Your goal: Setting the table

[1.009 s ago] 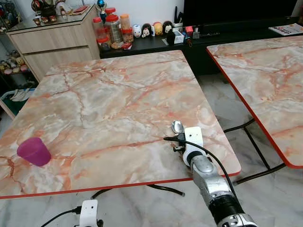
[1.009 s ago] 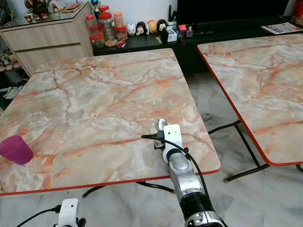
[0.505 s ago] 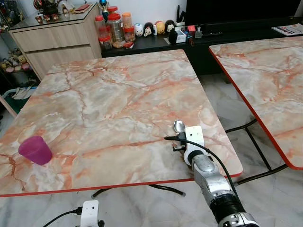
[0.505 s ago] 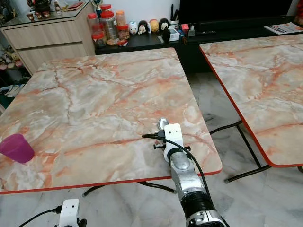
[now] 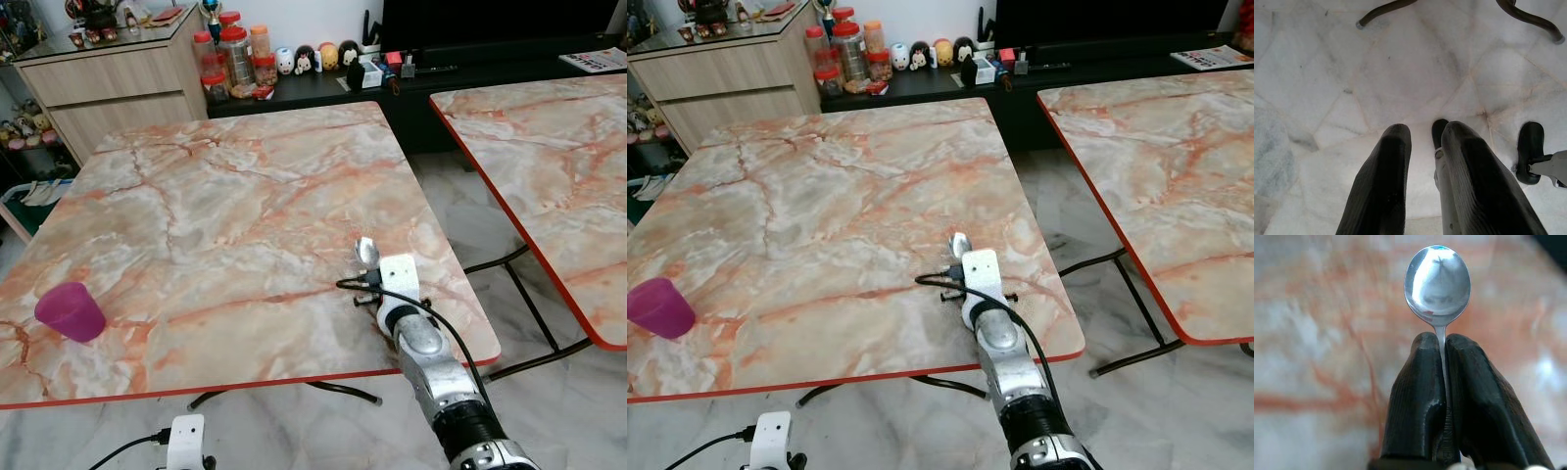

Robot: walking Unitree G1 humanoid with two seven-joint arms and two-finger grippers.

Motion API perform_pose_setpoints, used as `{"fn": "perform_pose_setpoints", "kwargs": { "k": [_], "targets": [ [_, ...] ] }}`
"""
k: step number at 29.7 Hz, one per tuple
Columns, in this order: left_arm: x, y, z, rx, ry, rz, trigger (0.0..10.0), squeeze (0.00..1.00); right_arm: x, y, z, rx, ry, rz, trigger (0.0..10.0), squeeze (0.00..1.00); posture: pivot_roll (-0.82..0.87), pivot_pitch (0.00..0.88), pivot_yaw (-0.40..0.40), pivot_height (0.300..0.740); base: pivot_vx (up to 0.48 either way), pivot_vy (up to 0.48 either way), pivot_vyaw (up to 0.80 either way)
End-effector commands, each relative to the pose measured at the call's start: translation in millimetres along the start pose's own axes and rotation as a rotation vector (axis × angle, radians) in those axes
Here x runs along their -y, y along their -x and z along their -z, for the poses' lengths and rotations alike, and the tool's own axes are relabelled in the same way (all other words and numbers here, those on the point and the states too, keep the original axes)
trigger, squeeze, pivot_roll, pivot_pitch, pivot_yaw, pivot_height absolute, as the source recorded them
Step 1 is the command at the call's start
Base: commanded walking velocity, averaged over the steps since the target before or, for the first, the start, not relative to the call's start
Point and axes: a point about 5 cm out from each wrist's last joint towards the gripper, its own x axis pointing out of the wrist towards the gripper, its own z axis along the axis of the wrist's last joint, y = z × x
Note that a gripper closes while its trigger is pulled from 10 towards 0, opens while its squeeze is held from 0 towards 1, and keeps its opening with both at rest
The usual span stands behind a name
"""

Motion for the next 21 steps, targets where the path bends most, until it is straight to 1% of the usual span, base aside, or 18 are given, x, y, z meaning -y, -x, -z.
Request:
{"fn": "perform_pose_setpoints", "kwargs": {
  "k": [1, 3, 4, 5, 7, 9, 13, 16, 19, 21],
  "targets": [
    [-7.0, 0.5, -0.9, 0.006, -0.023, -0.023, 10.0, 0.00, -4.5, -3.1, -25.9, 0.127, 0.019, -0.017, 10.0, 0.00, -0.22, 0.000, 0.088, 0.740, 0.000, 0.000, 0.00],
    [-6.7, 0.2, -2.4, 0.010, -0.031, -0.022, 10.0, 0.00, -4.1, -3.2, -37.9, 0.193, 0.020, -0.012, 10.0, 0.00, -0.22, 0.000, 0.089, 0.740, 0.000, 0.000, 0.00],
    [-6.7, 0.2, -2.4, 0.010, -0.031, -0.022, 10.0, 0.00, -4.1, -3.2, -37.9, 0.193, 0.020, -0.012, 10.0, 0.00, -0.22, 0.000, 0.089, 0.740, 0.000, 0.000, 0.00],
    [-6.4, -0.1, -4.2, 0.015, -0.037, -0.021, 10.0, 0.00, -3.5, -3.1, -49.5, 0.255, 0.028, -0.012, 10.0, 0.00, -0.22, 0.000, 0.093, 0.740, 0.000, 0.000, 0.00],
    [-6.2, -0.4, -6.5, 0.021, -0.039, -0.022, 10.0, 0.00, -1.9, -3.1, -56.9, 0.292, 0.048, -0.005, 10.0, 0.00, -0.23, 0.000, 0.093, 0.740, 0.000, 0.000, 0.00],
    [-6.7, -0.5, -7.6, 0.025, -0.037, -0.032, 10.0, 0.00, 2.7, -3.7, -61.0, 0.303, 0.053, 0.016, 10.0, 0.00, -0.23, 0.000, 0.093, 0.740, 0.000, -0.268, 0.00],
    [-7.0, -0.4, -6.5, 0.019, -0.043, -0.036, 10.0, 0.00, 7.3, -3.8, -60.7, 0.299, 0.046, 0.023, 10.0, 0.00, -0.23, 0.000, 0.091, 0.740, 0.000, -0.297, 0.00],
    [-7.7, -0.3, -6.4, 0.023, -0.022, -0.048, 10.0, 0.00, 14.5, -3.8, -60.8, 0.298, 0.040, 0.046, 10.0, 0.00, -0.23, 0.000, 0.084, 0.740, 0.000, -0.330, 0.00],
    [-7.8, -0.3, -6.4, 0.023, -0.021, -0.050, 10.0, 0.00, 14.8, -3.8, -61.1, 0.299, 0.039, 0.048, 10.0, 0.00, -0.23, 0.000, 0.084, 0.740, 0.000, -0.359, 0.00],
    [-7.8, 0.3, -2.4, 0.013, -0.027, -0.048, 10.0, 0.00, 22.3, -3.3, -61.3, 0.296, 0.038, 0.075, 10.0, 0.00, -0.24, 0.000, 0.088, 0.740, 0.000, -0.444, 0.00]
  ]
}}
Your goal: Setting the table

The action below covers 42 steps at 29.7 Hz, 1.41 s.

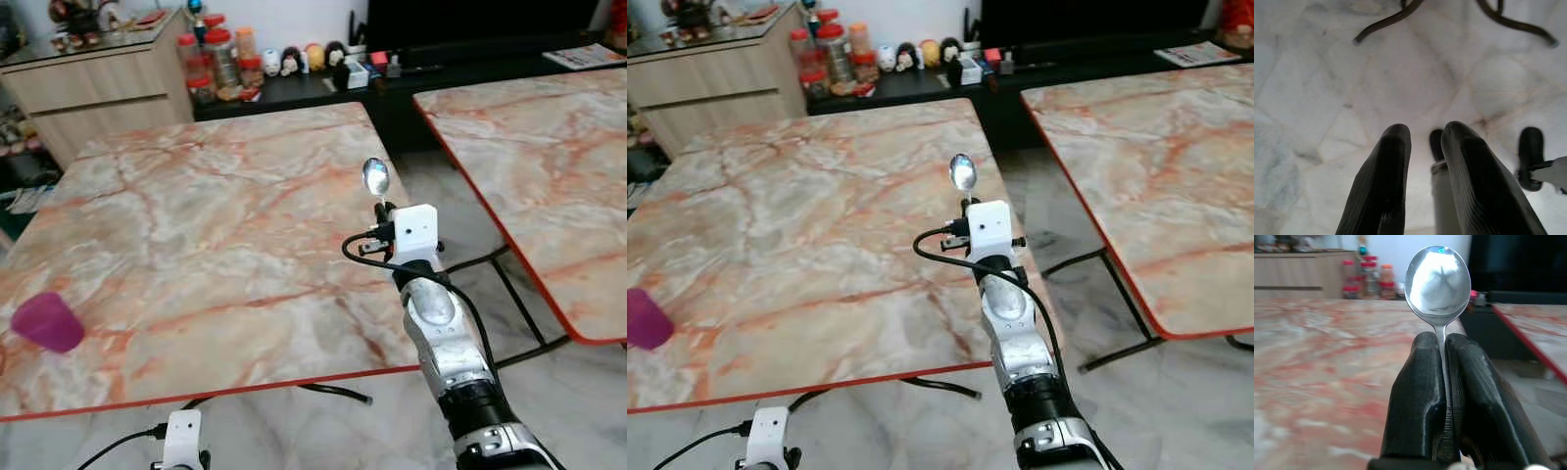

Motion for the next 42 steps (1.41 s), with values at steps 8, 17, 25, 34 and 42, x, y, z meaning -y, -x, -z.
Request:
{"fn": "perform_pose_setpoints", "kwargs": {
  "k": [8, 17, 25, 34, 42],
  "targets": [
    [-10.9, 1.5, 5.5, -0.016, -0.012, -0.028, 10.0, 0.00, 7.1, -2.2, -5.4, 0.016, -0.018, 0.048, 10.0, 0.00, -0.22, 0.000, 0.094, 0.740, 0.000, -0.445, 0.00],
    [-12.6, 1.7, 5.5, -0.013, -0.009, -0.033, 10.0, 0.00, 12.7, -6.7, -16.7, 0.053, -0.010, 0.060, 10.0, 0.00, -0.21, 0.000, 0.090, 0.740, 0.000, -0.446, 0.00],
    [-8.2, 1.6, 6.7, -0.019, -0.013, -0.023, 10.0, 0.00, 22.0, -8.0, -20.8, 0.067, 0.003, 0.079, 10.0, 0.00, -0.22, 0.000, 0.091, 0.740, 0.000, -0.445, 0.00],
    [-4.3, 0.6, 2.6, -0.008, -0.002, -0.016, 10.0, 0.00, 27.1, -10.0, -25.6, 0.084, 0.002, 0.090, 10.0, 0.00, -0.23, 0.000, 0.082, 0.740, 0.000, -0.445, 0.00],
    [-1.6, 0.8, 4.6, -0.014, 0.000, -0.011, 10.0, 0.00, 33.2, -12.2, -31.0, 0.100, 0.005, 0.105, 10.0, 0.00, -0.25, 0.000, 0.090, 0.740, 0.000, -0.446, -0.46]
  ]
}}
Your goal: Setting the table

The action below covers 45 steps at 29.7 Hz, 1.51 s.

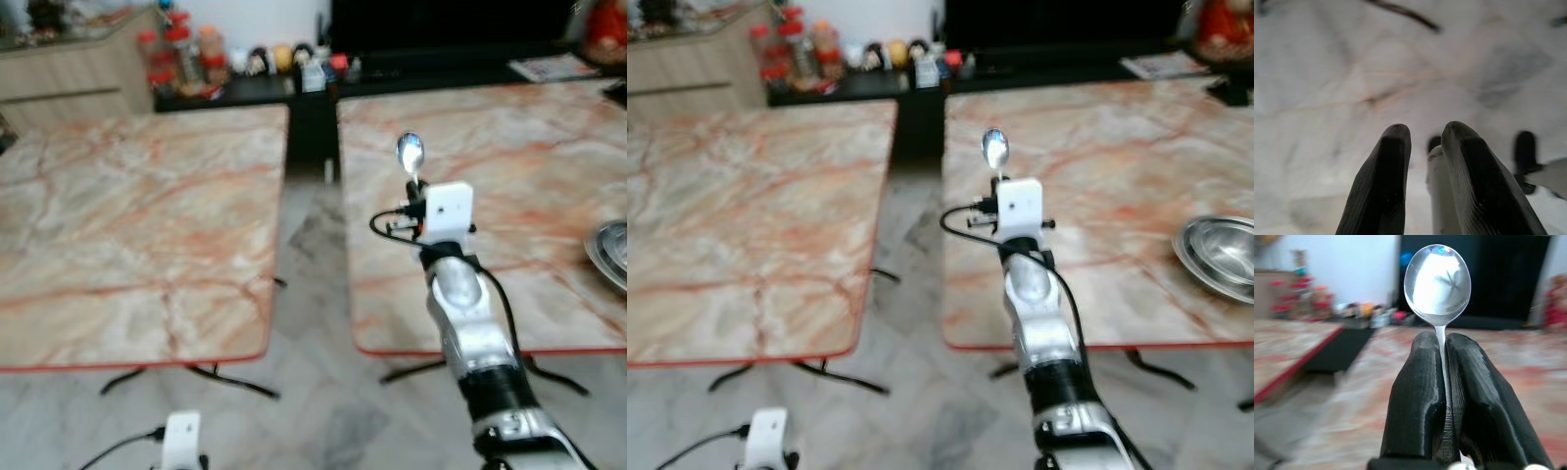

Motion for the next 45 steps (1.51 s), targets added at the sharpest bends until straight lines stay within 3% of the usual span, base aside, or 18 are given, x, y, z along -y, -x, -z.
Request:
{"fn": "perform_pose_setpoints", "kwargs": {
  "k": [1, 45],
  "targets": [
    [-8.7, -0.1, -3.1, 0.005, -0.006, -0.021, 10.0, 0.00, -6.2, -0.5, -5.9, 0.030, -0.024, -0.016, 10.0, 0.00, -0.24, 0.000, 0.088, 0.740, 0.000, -0.446, 0.00],
    [-13.9, 0.4, -2.2, 0.006, -0.007, -0.034, 10.0, 0.00, 5.5, 8.0, 8.4, -0.043, 0.007, 0.039, 10.0, 0.00, -0.25, 0.000, 0.105, 0.740, 0.000, -0.422, 0.00]
  ]
}}
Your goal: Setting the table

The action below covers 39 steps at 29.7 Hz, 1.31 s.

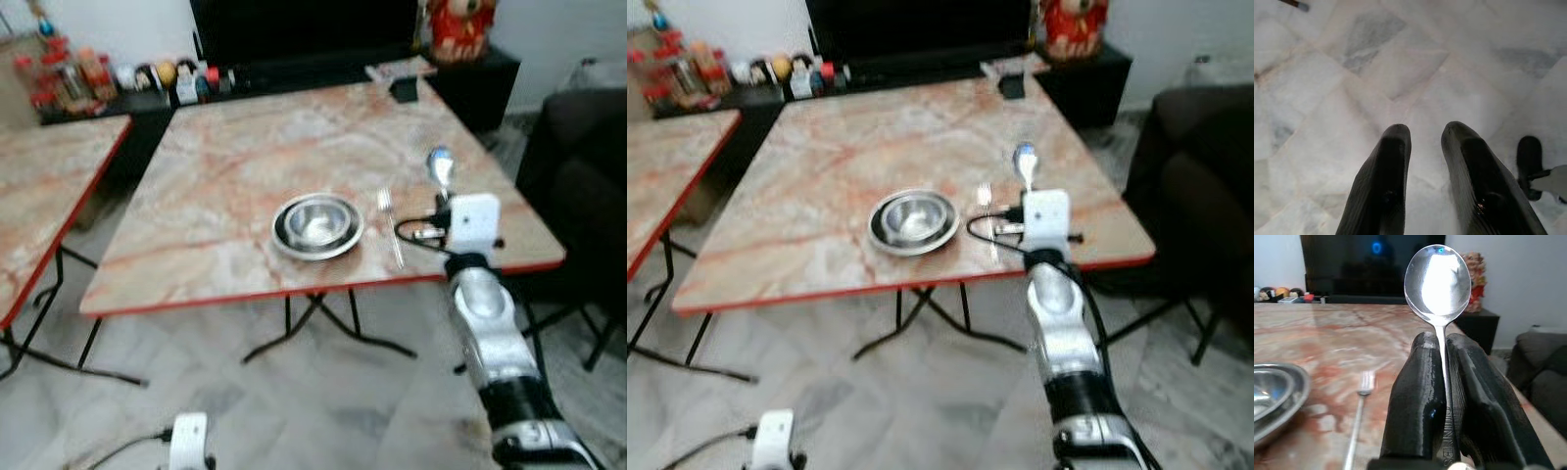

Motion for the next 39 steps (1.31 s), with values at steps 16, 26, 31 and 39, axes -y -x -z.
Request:
{"fn": "perform_pose_setpoints", "kwargs": {
  "k": [16, 26, 31, 39],
  "targets": [
    [-8.8, -0.3, -8.0, 0.046, 0.035, -0.029, 10.0, 0.00, -10.3, -0.4, -10.1, 0.038, -0.027, -0.021, 10.0, 0.00, -0.25, 0.000, 0.108, 0.740, 0.049, 0.000, 0.00],
    [-11.6, -0.1, -7.8, 0.045, 0.028, -0.036, 10.0, 0.00, -14.0, 1.4, -7.7, 0.029, 0.002, -0.026, 10.0, 0.00, -0.25, 0.000, 0.113, 0.740, 0.261, 0.000, 0.10],
    [-12.6, -0.2, -8.5, 0.046, 0.026, -0.037, 10.0, 0.00, -15.3, 1.6, -6.8, 0.025, -0.029, -0.022, 10.0, 0.00, -0.24, 0.000, 0.118, 0.740, 0.263, 0.000, 0.20],
    [-14.0, -0.3, -9.8, 0.047, 0.019, -0.036, 10.0, 0.00, -15.3, 2.1, -6.5, 0.023, -0.034, -0.016, 10.0, 0.00, -0.25, 0.000, 0.124, 0.740, 0.270, 0.000, 0.00]
  ]
}}
